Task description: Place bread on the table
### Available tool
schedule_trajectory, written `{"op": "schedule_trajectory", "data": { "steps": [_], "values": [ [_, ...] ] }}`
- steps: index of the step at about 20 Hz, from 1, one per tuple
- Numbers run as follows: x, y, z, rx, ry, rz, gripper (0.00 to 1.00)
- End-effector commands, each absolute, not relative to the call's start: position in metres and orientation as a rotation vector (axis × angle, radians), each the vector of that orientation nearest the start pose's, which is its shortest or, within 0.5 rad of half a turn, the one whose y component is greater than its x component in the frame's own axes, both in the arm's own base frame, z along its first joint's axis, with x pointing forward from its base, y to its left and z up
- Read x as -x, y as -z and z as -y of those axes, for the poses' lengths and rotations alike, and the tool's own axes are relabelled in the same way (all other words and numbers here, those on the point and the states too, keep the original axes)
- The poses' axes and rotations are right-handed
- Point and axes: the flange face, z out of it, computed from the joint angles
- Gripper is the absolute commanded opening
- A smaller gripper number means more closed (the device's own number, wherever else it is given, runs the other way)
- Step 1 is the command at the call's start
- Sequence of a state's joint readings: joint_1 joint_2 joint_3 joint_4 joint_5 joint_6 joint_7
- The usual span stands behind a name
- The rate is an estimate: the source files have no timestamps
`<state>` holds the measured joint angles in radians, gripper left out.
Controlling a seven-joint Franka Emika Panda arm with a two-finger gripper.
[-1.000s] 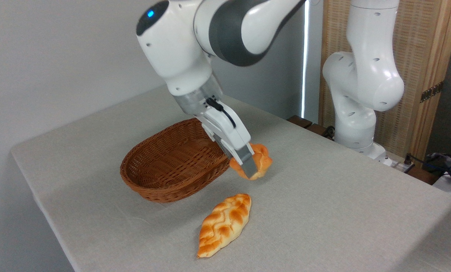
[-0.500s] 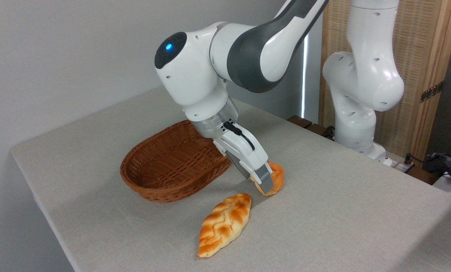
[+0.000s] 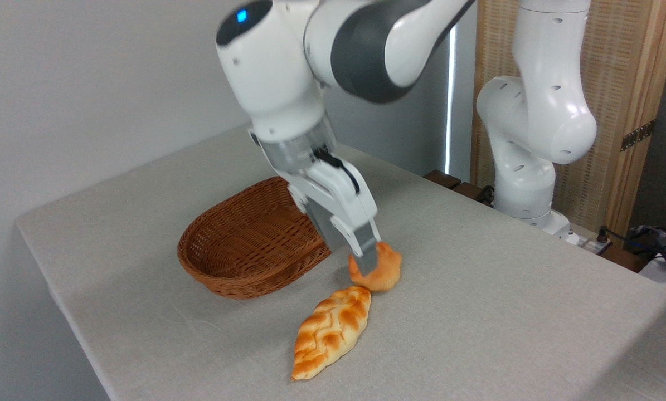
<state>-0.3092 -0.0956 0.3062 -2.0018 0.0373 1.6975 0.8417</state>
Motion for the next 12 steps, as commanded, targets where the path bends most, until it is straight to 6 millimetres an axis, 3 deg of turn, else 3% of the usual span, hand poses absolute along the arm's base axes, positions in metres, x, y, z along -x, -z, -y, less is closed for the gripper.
{"op": "schedule_trajectory", "data": {
  "steps": [1,6,10,12],
  "values": [
    [-0.516,-0.528,-0.002,2.956,-0.149,-1.299,1.00],
    [-0.526,-0.589,0.003,2.938,0.059,-1.294,1.00],
    [-0.525,-0.608,0.003,2.919,0.120,-1.297,1.00],
    [-0.527,-0.608,0.004,2.906,0.120,-1.298,1.00]
  ]
}}
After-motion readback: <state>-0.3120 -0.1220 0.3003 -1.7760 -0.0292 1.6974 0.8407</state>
